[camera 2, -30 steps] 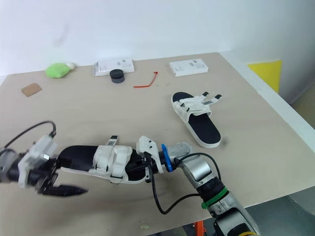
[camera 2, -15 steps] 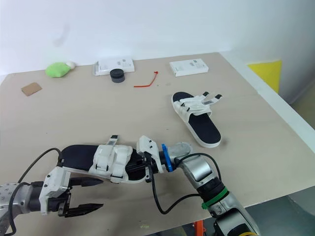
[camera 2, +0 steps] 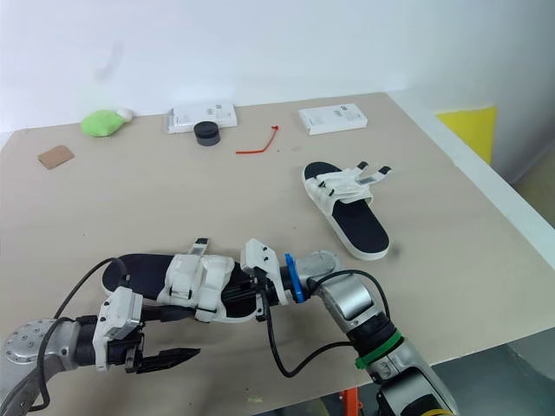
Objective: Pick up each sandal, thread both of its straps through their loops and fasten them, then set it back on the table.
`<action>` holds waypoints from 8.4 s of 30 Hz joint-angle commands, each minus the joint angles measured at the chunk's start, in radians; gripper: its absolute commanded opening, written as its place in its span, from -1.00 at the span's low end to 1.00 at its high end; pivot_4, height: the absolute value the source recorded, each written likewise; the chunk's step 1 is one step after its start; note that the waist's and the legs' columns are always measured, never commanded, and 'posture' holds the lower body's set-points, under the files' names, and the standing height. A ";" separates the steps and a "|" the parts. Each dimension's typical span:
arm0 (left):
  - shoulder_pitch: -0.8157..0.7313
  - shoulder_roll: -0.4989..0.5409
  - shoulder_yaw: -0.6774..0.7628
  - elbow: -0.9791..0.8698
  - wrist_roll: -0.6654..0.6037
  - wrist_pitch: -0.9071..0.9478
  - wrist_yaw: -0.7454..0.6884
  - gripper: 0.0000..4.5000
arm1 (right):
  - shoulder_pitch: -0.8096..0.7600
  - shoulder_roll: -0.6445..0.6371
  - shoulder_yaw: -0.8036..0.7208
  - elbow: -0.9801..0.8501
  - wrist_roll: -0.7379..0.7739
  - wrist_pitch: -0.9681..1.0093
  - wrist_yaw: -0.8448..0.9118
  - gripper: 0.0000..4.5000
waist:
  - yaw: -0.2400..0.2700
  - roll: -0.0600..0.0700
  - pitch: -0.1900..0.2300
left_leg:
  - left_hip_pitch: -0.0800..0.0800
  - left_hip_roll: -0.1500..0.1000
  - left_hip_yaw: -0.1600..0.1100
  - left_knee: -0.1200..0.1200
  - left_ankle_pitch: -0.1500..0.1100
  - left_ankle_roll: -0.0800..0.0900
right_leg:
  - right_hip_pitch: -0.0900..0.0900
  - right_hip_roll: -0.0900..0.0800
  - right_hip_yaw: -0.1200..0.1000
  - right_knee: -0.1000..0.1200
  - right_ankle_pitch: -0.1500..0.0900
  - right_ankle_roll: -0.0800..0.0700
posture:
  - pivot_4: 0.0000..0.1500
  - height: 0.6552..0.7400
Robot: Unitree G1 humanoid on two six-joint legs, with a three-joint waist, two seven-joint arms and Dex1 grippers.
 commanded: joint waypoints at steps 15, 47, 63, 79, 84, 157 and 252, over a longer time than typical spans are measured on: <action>-0.138 0.033 -0.065 0.022 -0.144 0.262 0.025 -0.36 | 0.049 -0.012 0.068 0.057 -0.057 0.055 -0.026 -1.00 | 0.000 0.000 0.000 | 0.000 0.000 -0.001 0.001 0.000 0.000 | 0.001 0.000 -0.001 0.000 0.001 0.000 | 1.00 1.00; -0.558 0.111 -0.101 0.381 -1.380 0.813 0.912 -0.99 | 0.043 -0.009 0.060 0.070 -0.061 0.049 -0.035 -1.00 | 0.000 0.002 0.000 | -0.001 0.000 -0.004 0.008 0.000 0.001 | 0.003 0.001 -0.003 0.003 0.002 0.000 | 1.00 1.00; -0.670 -0.160 -0.048 0.645 -1.451 0.832 1.382 -0.99 | 0.044 0.001 0.060 0.074 -0.065 0.042 -0.049 -1.00 | 0.015 0.006 -0.006 | 0.012 -0.009 -0.006 0.015 0.010 -0.015 | 0.016 -0.001 0.005 0.002 0.007 0.008 | 1.00 1.00; -0.729 -0.179 -0.088 0.738 -1.364 0.839 1.506 0.67 | 0.053 0.009 0.048 0.069 -0.072 0.045 -0.052 -1.00 | 0.014 0.008 -0.022 | 0.013 -0.014 -0.008 0.014 0.011 -0.018 | 0.016 -0.002 0.011 0.001 0.008 0.011 | 1.00 1.00; -0.823 -0.240 -0.029 0.790 -1.330 0.783 1.460 0.67 | 0.056 0.011 0.050 0.070 -0.073 0.043 -0.054 -1.00 | 0.015 0.007 -0.022 | 0.013 -0.021 -0.018 0.014 0.011 -0.018 | 0.016 -0.002 0.011 0.001 0.008 0.011 | 1.00 1.00; -0.455 0.121 -0.096 0.294 -0.037 0.104 -0.197 0.30 | -0.004 0.007 0.009 0.115 -0.073 0.010 -0.011 -1.00 | 0.011 -0.002 0.005 | -0.019 -0.020 -0.023 0.001 0.018 -0.021 | -0.014 -0.002 0.008 0.000 0.012 0.011 | 1.00 1.00; -0.397 -0.423 0.221 0.258 0.133 0.178 0.894 0.95 | 0.220 -0.346 -0.652 -0.528 0.382 0.142 -0.408 -1.00 | 0.053 0.006 0.015 | -0.020 -0.040 -0.028 0.023 0.012 -0.002 | 0.005 -0.020 0.005 -0.001 0.012 0.027 | 1.00 1.00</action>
